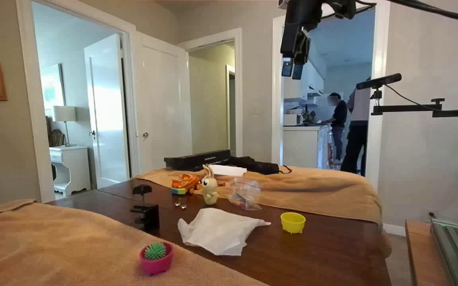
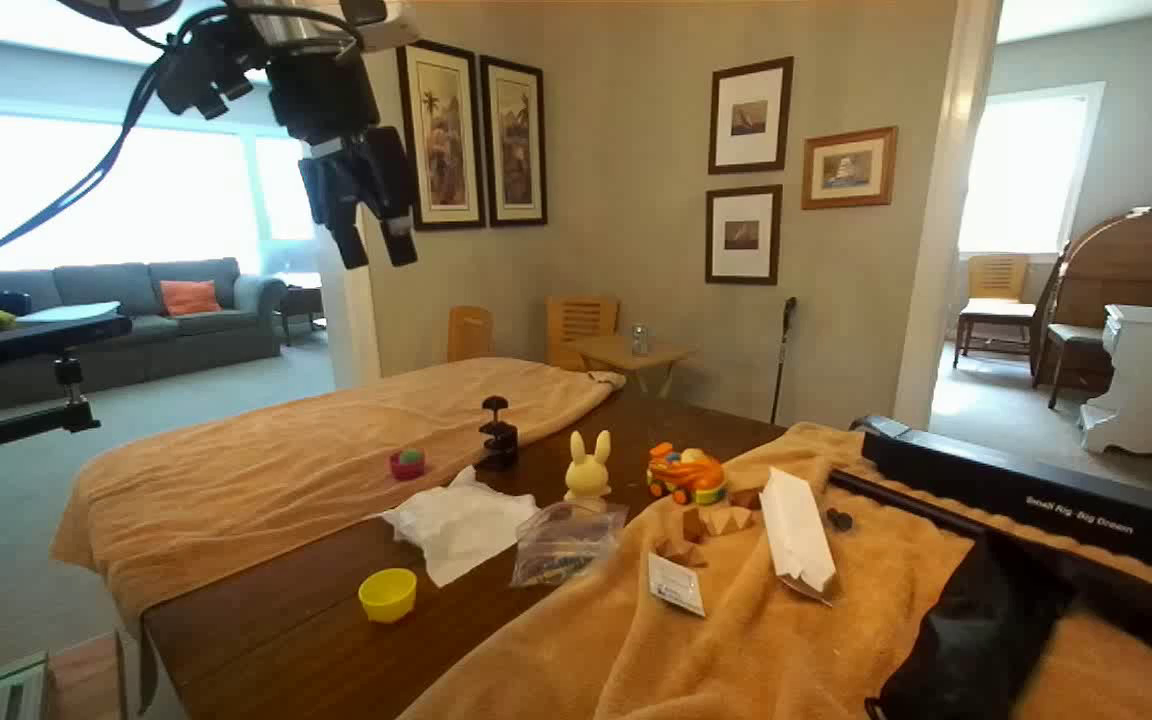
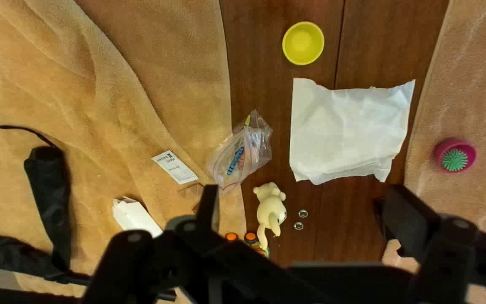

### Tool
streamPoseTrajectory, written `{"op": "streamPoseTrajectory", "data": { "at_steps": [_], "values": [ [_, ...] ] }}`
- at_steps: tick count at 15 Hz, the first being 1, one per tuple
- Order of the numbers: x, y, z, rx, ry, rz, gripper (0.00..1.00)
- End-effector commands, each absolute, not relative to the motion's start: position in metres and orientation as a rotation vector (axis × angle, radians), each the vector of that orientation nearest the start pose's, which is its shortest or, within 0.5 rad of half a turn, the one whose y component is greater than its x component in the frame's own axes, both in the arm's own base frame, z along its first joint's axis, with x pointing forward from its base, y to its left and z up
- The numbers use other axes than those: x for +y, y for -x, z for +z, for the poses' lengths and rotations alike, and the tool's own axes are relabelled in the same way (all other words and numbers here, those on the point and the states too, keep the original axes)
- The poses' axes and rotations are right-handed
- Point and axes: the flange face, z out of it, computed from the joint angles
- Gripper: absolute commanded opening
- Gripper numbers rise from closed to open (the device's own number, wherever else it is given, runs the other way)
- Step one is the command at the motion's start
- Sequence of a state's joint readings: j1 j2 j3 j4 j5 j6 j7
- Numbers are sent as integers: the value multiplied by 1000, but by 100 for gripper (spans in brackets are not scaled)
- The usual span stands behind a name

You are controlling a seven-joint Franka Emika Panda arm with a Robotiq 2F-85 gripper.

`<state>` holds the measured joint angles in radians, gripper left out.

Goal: Use the napkin to wipe the table.

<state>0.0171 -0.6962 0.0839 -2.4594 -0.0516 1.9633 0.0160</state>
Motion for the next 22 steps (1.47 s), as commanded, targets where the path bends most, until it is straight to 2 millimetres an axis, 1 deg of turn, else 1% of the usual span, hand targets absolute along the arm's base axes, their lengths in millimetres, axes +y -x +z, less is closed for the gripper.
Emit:
{"op": "streamPoseTrajectory", "data": {
  "at_steps": [1, 9, 11, 12, 13, 15, 17, 18, 19, 20, 22],
  "values": [
    [38, -359, 549, -138, 3215, -328, 100],
    [38, -359, 549, -138, 3215, -329, 100],
    [34, -366, 545, -27, 3230, -322, 100],
    [26, -376, 540, 78, 3213, -326, 100],
    [22, -381, 536, 137, 3193, -311, 100],
    [10, -401, 525, 275, 3091, -317, 100],
    [6, -416, 514, 308, 3010, -356, 100],
    [7, -424, 508, 317, 2999, -371, 100],
    [5, -406, 513, 263, 3055, -356, 100],
    [4, -412, 507, 278, 3039, -361, 100],
    [4, -419, 500, 286, 3032, -353, 100]
  ]
}}
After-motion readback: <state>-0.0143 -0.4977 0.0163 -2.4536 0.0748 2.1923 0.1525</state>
